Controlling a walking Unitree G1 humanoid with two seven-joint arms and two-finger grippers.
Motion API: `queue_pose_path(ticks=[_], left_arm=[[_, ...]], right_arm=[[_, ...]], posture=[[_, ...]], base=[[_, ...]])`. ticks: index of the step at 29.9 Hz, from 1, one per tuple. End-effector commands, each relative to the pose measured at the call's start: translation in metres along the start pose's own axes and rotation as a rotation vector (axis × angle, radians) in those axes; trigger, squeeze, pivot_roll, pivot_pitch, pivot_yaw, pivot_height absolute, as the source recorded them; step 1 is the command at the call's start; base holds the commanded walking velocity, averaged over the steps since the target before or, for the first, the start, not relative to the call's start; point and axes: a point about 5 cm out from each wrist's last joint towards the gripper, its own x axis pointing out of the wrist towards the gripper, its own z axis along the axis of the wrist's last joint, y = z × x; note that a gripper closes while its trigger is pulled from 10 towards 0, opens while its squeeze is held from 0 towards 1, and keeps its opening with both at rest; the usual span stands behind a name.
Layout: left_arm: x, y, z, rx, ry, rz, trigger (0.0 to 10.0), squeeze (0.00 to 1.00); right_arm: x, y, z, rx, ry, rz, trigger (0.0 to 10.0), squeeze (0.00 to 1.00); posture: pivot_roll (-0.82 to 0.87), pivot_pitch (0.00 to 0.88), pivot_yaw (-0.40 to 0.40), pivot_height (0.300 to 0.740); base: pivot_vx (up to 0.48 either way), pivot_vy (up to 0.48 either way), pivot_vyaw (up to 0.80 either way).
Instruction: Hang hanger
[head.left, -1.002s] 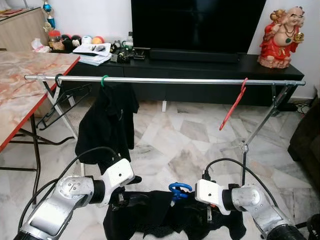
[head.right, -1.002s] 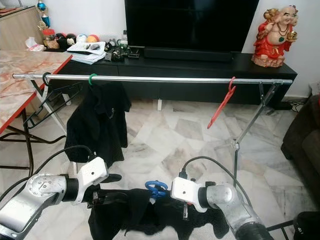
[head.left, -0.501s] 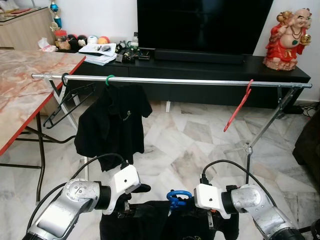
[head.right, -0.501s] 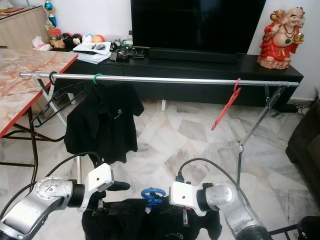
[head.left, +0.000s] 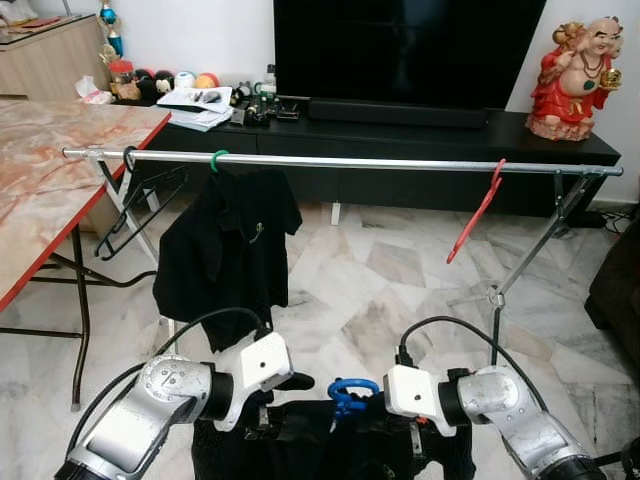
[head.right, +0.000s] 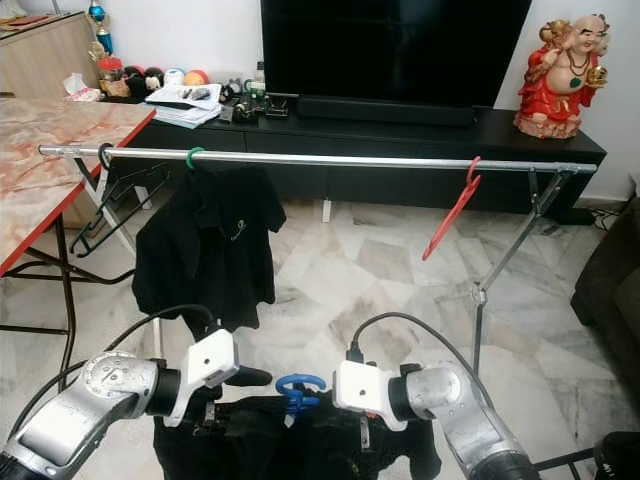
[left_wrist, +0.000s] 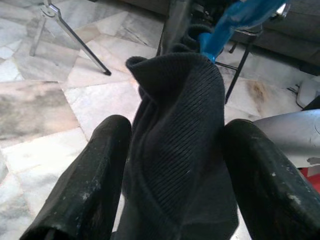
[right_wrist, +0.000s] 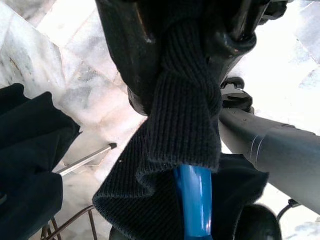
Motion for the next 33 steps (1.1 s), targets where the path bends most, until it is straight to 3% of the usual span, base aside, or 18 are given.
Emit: queue_pose_path(ticks=[1, 17, 21, 23, 25, 26, 28, 29, 31, 32, 33], left_arm=[[0.003, -0.001, 0.005, 0.020, 0.003, -0.020, 10.0, 0.00], [0.007, 0.001, 0.007, 0.027, 0.013, -0.011, 10.0, 0.00], [0.008, 0.001, 0.008, 0.034, 0.018, -0.006, 8.9, 0.00], [0.008, 0.001, 0.008, 0.035, 0.019, -0.005, 8.9, 0.00], [0.009, 0.001, 0.008, 0.045, 0.024, -0.003, 7.1, 0.00], [0.009, 0.001, 0.008, 0.045, 0.024, -0.003, 7.1, 0.00], [0.010, 0.001, 0.009, 0.045, 0.021, -0.004, 4.5, 0.00], [0.010, 0.000, 0.009, 0.044, 0.020, -0.005, 4.5, 0.00], [0.011, -0.001, 0.009, 0.043, 0.020, -0.003, 0.8, 0.00], [0.011, -0.001, 0.008, 0.042, 0.020, -0.004, 0.0, 0.00], [0.012, -0.002, 0.008, 0.041, 0.020, -0.004, 0.0, 0.00]], right_arm=[[-0.004, -0.008, 0.014, -0.037, -0.053, -0.020, 0.0, 0.00], [-0.002, -0.003, 0.029, -0.033, -0.116, 0.031, 0.0, 0.00], [-0.002, -0.004, 0.034, -0.020, -0.151, 0.028, 0.0, 0.00], [-0.002, -0.005, 0.036, -0.017, -0.161, 0.028, 0.0, 0.00], [-0.003, -0.006, 0.037, 0.001, -0.171, 0.013, 0.0, 0.00], [-0.003, -0.006, 0.037, 0.001, -0.171, 0.013, 0.0, 0.00], [-0.002, -0.007, 0.037, 0.008, -0.171, 0.012, 0.0, 0.00], [-0.002, -0.007, 0.037, 0.008, -0.171, 0.013, 0.0, 0.00], [-0.001, -0.006, 0.037, 0.011, -0.172, 0.014, 0.0, 0.00], [-0.001, -0.006, 0.038, 0.014, -0.176, 0.012, 0.0, 0.00], [-0.001, -0.006, 0.038, 0.016, -0.178, 0.011, 0.0, 0.00]], posture=[[0.14, 0.000, -0.026, 0.740], [0.14, 0.015, -0.028, 0.740], [0.14, 0.016, -0.028, 0.740], [0.14, 0.016, -0.028, 0.740], [0.14, 0.016, -0.028, 0.740], [0.14, 0.016, -0.028, 0.740], [0.14, 0.019, -0.029, 0.740], [0.14, 0.019, -0.029, 0.740], [0.14, 0.019, -0.030, 0.740], [0.14, 0.019, -0.030, 0.740], [0.14, 0.019, -0.030, 0.740]], base=[[0.000, 0.000, 0.00], [0.000, 0.000, 0.00], [0.000, 0.000, 0.00], [0.000, 0.000, 0.00], [0.000, 0.000, 0.00], [0.000, 0.000, 0.00], [0.000, 0.000, 0.00], [0.000, 0.000, 0.00], [0.000, 0.000, 0.00], [0.000, 0.000, 0.00], [0.000, 0.000, 0.00]])
